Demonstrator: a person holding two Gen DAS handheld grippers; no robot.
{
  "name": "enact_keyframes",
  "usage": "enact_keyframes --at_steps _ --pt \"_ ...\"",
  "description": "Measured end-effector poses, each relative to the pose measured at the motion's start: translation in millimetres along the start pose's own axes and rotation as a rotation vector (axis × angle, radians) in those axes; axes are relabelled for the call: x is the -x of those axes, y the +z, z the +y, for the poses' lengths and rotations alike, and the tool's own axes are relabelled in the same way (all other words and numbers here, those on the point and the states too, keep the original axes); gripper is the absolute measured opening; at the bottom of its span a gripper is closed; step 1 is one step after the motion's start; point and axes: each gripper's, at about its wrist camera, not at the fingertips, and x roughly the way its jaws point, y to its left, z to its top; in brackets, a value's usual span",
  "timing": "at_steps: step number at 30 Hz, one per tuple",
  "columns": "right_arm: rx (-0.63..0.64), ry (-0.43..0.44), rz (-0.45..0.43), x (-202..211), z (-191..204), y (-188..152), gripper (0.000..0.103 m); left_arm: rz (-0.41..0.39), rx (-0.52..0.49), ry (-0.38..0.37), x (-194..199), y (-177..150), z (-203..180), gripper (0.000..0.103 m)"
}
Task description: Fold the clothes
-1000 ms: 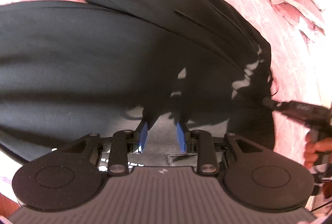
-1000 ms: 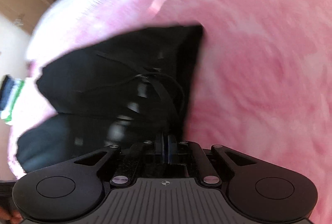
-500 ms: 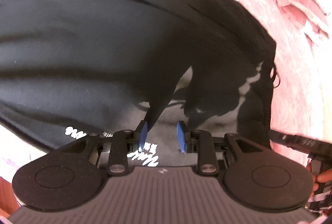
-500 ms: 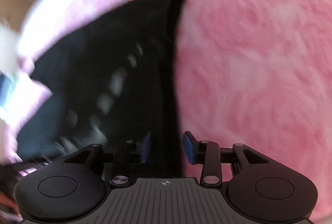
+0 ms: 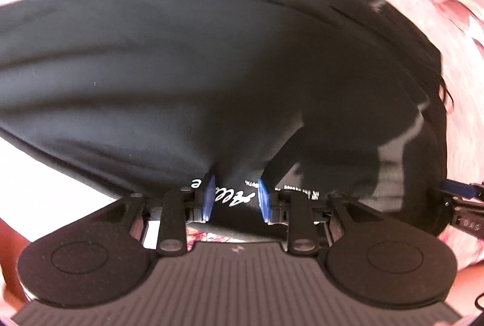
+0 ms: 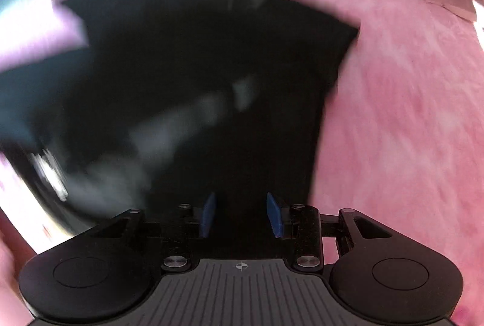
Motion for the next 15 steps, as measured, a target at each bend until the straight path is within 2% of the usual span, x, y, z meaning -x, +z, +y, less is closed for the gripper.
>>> enact_keyframes --at_steps 2,4,6,8,10,15 --pt "0.019 -0.049 0.055 8.2 -0.3 -6.7 0.038 0.051 -0.027 0.012 7.5 -5.2 -1.0 0.026" --pt "-0.089 -0.025 0.084 21.8 -11.7 -2.2 0.038 0.101 0.008 0.016 21.1 -6.2 4.4 0.026" --pt "-0.148 -0.068 0.113 39.4 -15.1 10.0 0.038 0.117 0.054 0.016 42.3 -1.9 9.4 0.026" --pt "-0.155 -0.085 0.101 62.9 -13.3 24.6 0.038 0.104 0.062 0.026 66.2 8.6 9.1 0.027" --pt "-0.186 -0.042 0.057 90.8 -10.8 39.6 0.038 0.081 0.055 0.043 90.5 20.0 7.8 0.029" --pt "-0.316 0.180 -0.013 154.9 1.3 71.6 0.039 0.001 0.035 0.092 147.4 44.0 -4.9 0.038"
